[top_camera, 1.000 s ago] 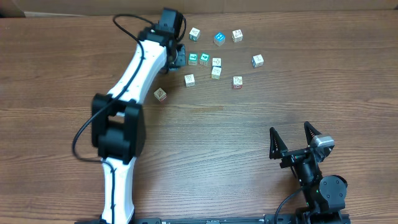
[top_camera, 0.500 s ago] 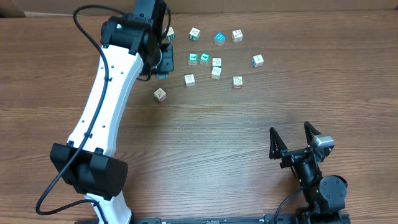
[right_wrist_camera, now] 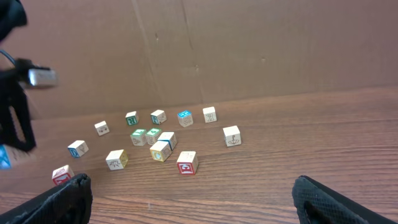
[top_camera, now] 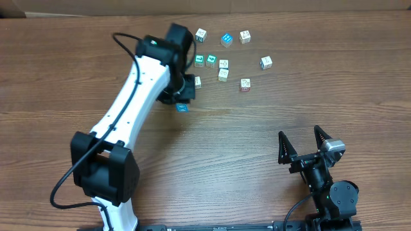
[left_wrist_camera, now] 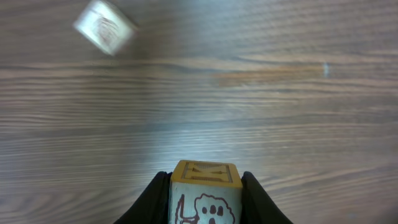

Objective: Form a circle
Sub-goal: 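Lift the held block and carry it right toward the arc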

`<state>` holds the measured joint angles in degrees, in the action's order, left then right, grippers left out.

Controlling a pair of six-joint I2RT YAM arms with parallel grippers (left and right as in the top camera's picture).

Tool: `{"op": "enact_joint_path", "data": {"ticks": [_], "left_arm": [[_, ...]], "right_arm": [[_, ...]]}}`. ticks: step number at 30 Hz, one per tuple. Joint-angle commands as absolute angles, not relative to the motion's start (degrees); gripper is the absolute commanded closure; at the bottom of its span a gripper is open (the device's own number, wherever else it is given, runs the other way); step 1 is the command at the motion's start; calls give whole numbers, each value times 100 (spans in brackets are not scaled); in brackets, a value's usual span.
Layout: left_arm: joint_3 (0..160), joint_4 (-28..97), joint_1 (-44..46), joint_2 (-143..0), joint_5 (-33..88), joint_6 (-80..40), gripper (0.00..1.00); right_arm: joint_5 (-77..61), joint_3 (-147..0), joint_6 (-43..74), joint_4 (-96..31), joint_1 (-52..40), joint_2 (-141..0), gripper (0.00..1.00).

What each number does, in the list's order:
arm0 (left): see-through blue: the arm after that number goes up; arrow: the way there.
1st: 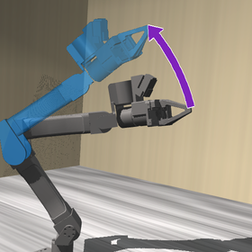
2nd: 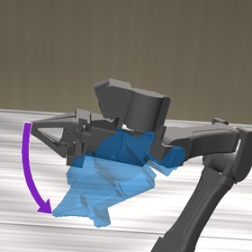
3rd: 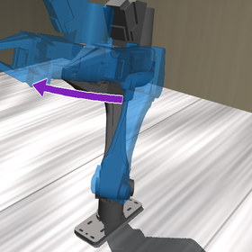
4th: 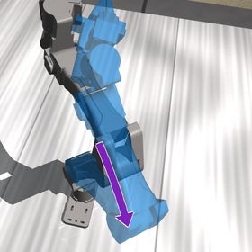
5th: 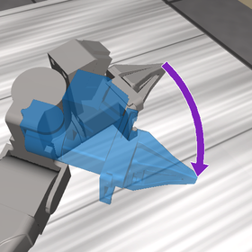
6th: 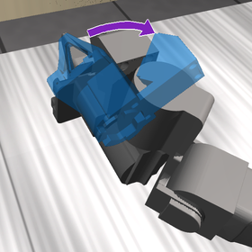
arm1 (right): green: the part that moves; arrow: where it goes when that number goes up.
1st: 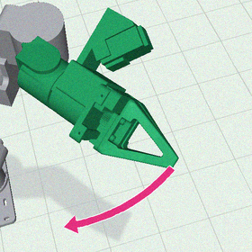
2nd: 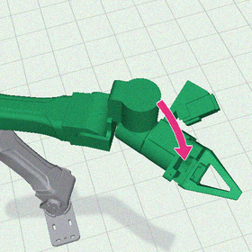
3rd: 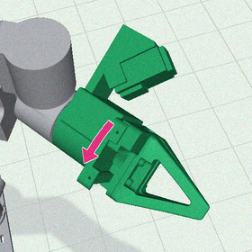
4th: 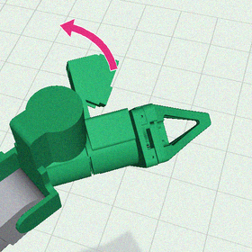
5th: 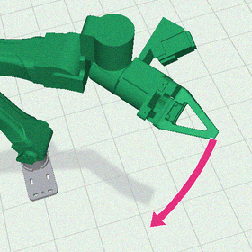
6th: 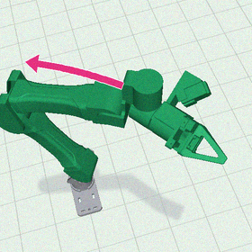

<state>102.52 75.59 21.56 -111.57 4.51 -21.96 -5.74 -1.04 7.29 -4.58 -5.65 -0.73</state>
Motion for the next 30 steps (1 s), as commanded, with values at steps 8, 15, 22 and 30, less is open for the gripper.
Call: {"op": "enact_joint_path", "data": {"ticks": [8, 15, 22, 30], "left_arm": [[9712, 6945, 2716, -11207, 1105, -2611, 96], [9550, 6493, 3249, -11212, 1100, -2751, 96], [9533, 6058, 3861, -11220, 814, -3159, 96], [9533, 5850, 4442, -11220, -303, -4219, 96]], "right_arm": [[-565, -47, 742, -434, -554, -16, 0], [-565, -47, 742, -434, -554, -16, 0], [-565, -47, 740, -434, -554, -16, 0], [-565, -47, 740, -434, -554, -16, 0]]}}
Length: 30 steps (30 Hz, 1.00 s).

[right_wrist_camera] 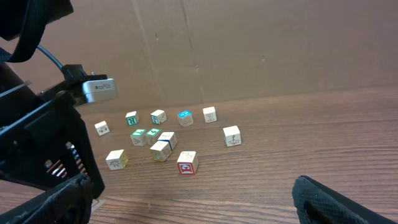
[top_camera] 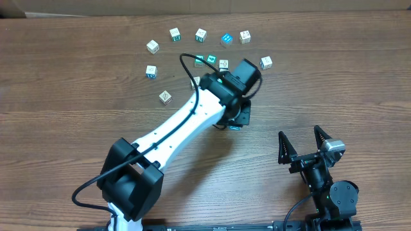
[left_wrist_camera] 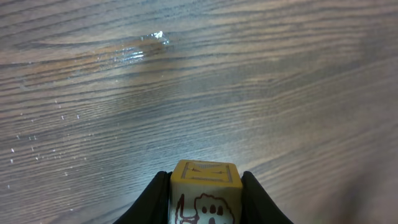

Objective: Form a circle
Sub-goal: 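Lift the held block and carry it right toward the arc, then lower the block onto the table at the arc's right end, release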

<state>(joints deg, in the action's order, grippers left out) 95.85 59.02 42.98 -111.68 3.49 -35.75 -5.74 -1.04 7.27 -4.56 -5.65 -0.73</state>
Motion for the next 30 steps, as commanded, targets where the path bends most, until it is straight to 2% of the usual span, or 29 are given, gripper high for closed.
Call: {"op": "enact_joint_path", "data": {"ticks": [1, 16, 30], "left_arm": [[9531, 5804, 4499, -11220, -392, -4303, 96], [9463, 5343, 4768, -11251, -749, -4547, 96], [9459, 4930, 4770, -12154, -440, -4517, 96]], "right_arm": [[-565, -47, 740, -434, -554, -16, 0], [-565, -47, 742, -434, -554, -16, 0], [-565, -47, 740, -434, -554, -16, 0]]}}
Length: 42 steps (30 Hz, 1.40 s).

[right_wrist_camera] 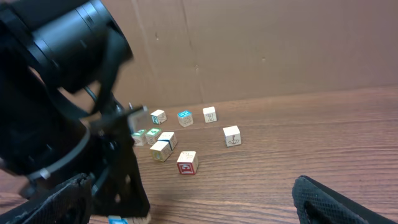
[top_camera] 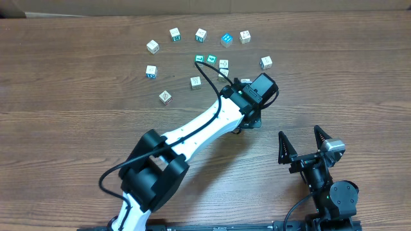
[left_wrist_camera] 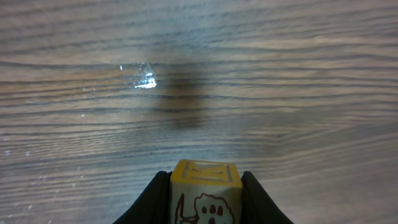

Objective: Form a circle
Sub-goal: 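Lower the block onto the table at the arc's right end, release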

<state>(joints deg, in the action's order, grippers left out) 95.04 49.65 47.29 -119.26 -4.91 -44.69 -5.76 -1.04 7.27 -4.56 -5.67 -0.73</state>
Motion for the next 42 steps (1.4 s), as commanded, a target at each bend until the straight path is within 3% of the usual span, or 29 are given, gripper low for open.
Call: {"op": "enact_joint_path", "data": {"ticks": [1, 42], "left_arm": [[9459, 4923, 4770, -12195, -445, -4515, 96], [9459, 4941, 4729, -12311, -491, -4477, 95]], "right_arm": [[-565, -47, 742, -434, -554, -16, 0], [-565, -47, 740, -434, -554, -16, 0]]}}
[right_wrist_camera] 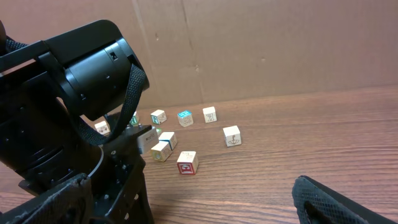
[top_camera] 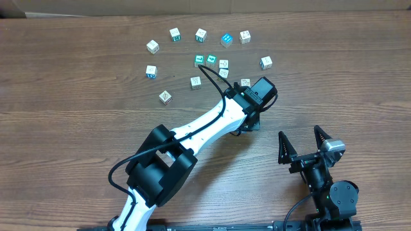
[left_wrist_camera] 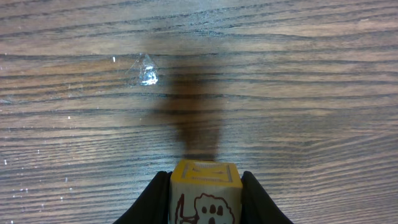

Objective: Form a circle
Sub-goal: 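Lower the block onto the table at the arc's right end, release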

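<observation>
My left gripper (left_wrist_camera: 206, 190) is shut on a wooden block (left_wrist_camera: 206, 194) with a yellow top face and a brown drawing on its side, just above the bare table, its shadow close beneath. Overhead, that gripper (top_camera: 252, 120) sits right of centre, below the loose blocks, and hides the held block. Several small letter blocks lie in an arc from the left one (top_camera: 166, 97) over the top (top_camera: 201, 34) to the right one (top_camera: 266, 62). Others sit inside the arc (top_camera: 211, 60). My right gripper (top_camera: 307, 145) stands open near the front edge, holding nothing.
A cardboard wall (right_wrist_camera: 261, 43) closes off the far side of the wooden table (top_camera: 77, 115). The left arm (right_wrist_camera: 74, 118) fills the left of the right wrist view. A red-faced block (right_wrist_camera: 187, 162) lies just beyond the left gripper.
The left gripper with its block has come lower over the table: the shadow under the block is darker and nearer. Its place overhead is almost the same. The right arm has not moved.
The left gripper held the yellow-topped block at the left side of the cluster. Then it held it further right, below the cluster's middle. Then it was below the red-faced block at the right, and now it sits lower there.
</observation>
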`<state>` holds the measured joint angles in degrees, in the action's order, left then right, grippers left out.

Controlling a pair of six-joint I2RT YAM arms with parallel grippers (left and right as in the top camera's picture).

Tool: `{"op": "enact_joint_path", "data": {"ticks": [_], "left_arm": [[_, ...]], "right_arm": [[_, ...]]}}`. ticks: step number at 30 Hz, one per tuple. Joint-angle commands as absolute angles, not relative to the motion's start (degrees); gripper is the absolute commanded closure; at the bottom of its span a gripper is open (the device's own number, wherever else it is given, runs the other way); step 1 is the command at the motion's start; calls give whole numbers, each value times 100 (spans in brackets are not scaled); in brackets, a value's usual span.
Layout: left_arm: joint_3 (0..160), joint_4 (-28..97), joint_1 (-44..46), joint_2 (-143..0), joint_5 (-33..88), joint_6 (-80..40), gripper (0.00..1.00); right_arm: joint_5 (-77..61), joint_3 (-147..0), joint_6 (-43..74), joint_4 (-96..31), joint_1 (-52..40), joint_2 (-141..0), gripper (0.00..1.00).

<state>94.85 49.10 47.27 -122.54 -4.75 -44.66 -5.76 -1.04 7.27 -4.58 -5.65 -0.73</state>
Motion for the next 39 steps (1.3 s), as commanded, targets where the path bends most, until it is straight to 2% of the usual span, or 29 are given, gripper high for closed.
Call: {"op": "enact_joint_path", "data": {"ticks": [1, 11, 18, 34, 39], "left_arm": [[9459, 4947, 4729, -12311, -491, -4477, 95], [9459, 4950, 4729, -12311, -491, -4477, 95], [9459, 4965, 4729, -12326, -491, -4480, 90], [9459, 4925, 4729, -12549, -666, -4477, 89], [9459, 4925, 4729, -12549, -760, -4480, 83]], "right_arm": [[-565, -47, 740, -434, -554, -16, 0], [-565, -47, 740, -434, -554, -16, 0], [-565, -47, 740, -434, -554, -16, 0], [-565, -47, 742, -434, -554, -16, 0], [-565, -47, 740, -434, -554, -16, 0]]}}
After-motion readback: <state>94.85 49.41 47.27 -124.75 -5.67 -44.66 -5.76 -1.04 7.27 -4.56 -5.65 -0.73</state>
